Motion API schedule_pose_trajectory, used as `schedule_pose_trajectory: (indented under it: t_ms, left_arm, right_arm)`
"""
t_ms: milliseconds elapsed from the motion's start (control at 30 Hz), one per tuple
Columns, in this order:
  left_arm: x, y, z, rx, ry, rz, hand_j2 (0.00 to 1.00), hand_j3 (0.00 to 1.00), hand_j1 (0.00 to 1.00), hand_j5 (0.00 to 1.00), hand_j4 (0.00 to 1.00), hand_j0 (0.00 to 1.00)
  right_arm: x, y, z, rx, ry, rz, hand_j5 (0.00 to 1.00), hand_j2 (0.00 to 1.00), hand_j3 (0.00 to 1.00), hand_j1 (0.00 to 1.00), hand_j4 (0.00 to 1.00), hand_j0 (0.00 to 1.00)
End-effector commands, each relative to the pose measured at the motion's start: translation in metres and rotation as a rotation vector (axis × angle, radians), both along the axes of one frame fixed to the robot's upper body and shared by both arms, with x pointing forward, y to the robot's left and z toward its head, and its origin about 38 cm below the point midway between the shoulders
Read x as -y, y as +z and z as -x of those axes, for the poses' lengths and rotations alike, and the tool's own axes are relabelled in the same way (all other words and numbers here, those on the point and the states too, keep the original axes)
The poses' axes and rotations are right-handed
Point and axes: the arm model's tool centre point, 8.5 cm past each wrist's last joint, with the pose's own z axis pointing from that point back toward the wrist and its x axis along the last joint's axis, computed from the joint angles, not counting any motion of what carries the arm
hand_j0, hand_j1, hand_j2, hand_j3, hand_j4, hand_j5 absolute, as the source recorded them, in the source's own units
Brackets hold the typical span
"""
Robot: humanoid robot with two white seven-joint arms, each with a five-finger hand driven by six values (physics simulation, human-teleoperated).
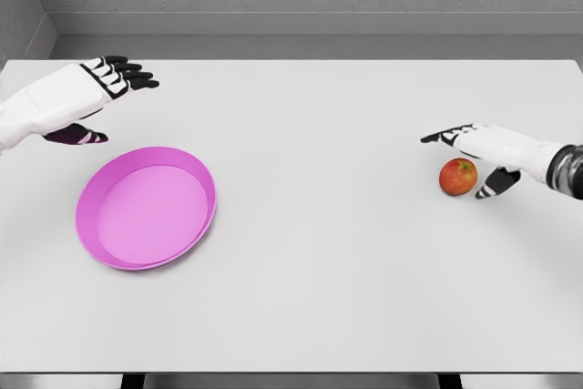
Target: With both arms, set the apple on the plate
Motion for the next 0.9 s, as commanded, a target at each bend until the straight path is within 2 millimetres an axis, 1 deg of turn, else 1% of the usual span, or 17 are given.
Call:
schedule_pose_trajectory:
  t_ms: [0, 67, 200, 267, 467, 533, 567, 600, 633, 667, 700, 867]
  left_arm:
    - [0.000, 0.002, 0.000, 0.002, 0.001, 0.006, 1.00, 1.00, 1.00, 1.00, 1.00, 1.00]
    - [-0.001, 0.001, 0.000, 0.000, 0.003, 0.003, 1.00, 1.00, 1.00, 1.00, 1.00, 1.00]
    - [-0.001, 0.001, 0.000, 0.002, 0.002, 0.003, 1.00, 1.00, 1.00, 1.00, 1.00, 1.00]
    - [-0.001, 0.001, 0.000, 0.002, 0.002, 0.003, 1.00, 1.00, 1.00, 1.00, 1.00, 1.00]
    - [-0.001, 0.001, 0.000, 0.002, 0.002, 0.003, 1.00, 1.00, 1.00, 1.00, 1.00, 1.00]
    - [-0.001, 0.001, 0.000, 0.002, 0.002, 0.003, 1.00, 1.00, 1.00, 1.00, 1.00, 1.00]
    - [-0.001, 0.001, 0.000, 0.002, 0.002, 0.003, 1.00, 1.00, 1.00, 1.00, 1.00, 1.00]
    - [-0.001, 0.001, 0.000, 0.002, 0.002, 0.003, 1.00, 1.00, 1.00, 1.00, 1.00, 1.00]
    - [-0.001, 0.001, 0.000, 0.002, 0.002, 0.003, 1.00, 1.00, 1.00, 1.00, 1.00, 1.00]
    - [-0.001, 0.001, 0.000, 0.002, 0.002, 0.003, 1.00, 1.00, 1.00, 1.00, 1.00, 1.00]
    - [-0.001, 0.001, 0.000, 0.002, 0.002, 0.003, 1.00, 1.00, 1.00, 1.00, 1.00, 1.00]
    - [-0.001, 0.001, 0.000, 0.002, 0.002, 0.003, 1.00, 1.00, 1.00, 1.00, 1.00, 1.00]
  right_arm:
    - [-0.001, -0.009, 0.000, -0.021, -0.002, -0.001, 1.00, 1.00, 1.00, 1.00, 1.00, 1.00]
    - [-0.003, -0.013, 0.001, -0.031, 0.004, 0.001, 1.00, 1.00, 1.00, 1.00, 1.00, 1.00]
    - [-0.002, -0.014, 0.001, -0.033, 0.000, 0.004, 1.00, 1.00, 1.00, 1.00, 1.00, 1.00]
    - [0.004, -0.017, -0.001, -0.041, -0.020, 0.009, 1.00, 1.00, 1.00, 1.00, 1.00, 1.00]
    - [0.006, -0.018, -0.001, -0.044, -0.025, 0.011, 1.00, 1.00, 1.00, 1.00, 1.00, 1.00]
    - [0.008, -0.019, -0.002, -0.050, -0.065, 0.022, 1.00, 1.00, 1.00, 1.00, 1.00, 1.00]
    - [0.007, -0.020, -0.001, -0.053, -0.060, 0.023, 0.91, 0.91, 0.91, 0.91, 0.91, 0.91]
    - [0.006, -0.021, -0.001, -0.053, -0.056, 0.021, 0.84, 0.84, 0.84, 0.84, 0.84, 0.84]
    - [0.005, -0.020, -0.001, -0.052, -0.050, 0.020, 0.73, 0.73, 0.73, 0.73, 0.73, 0.73]
    - [0.005, -0.020, 0.000, -0.053, -0.049, 0.020, 0.67, 0.67, 0.67, 0.67, 0.67, 0.67]
    - [0.005, -0.020, 0.000, -0.052, -0.048, 0.022, 0.64, 0.64, 0.64, 0.64, 0.64, 0.64]
    - [0.004, -0.021, 0.001, -0.060, -0.042, 0.024, 0.63, 0.63, 0.63, 0.63, 0.63, 0.63]
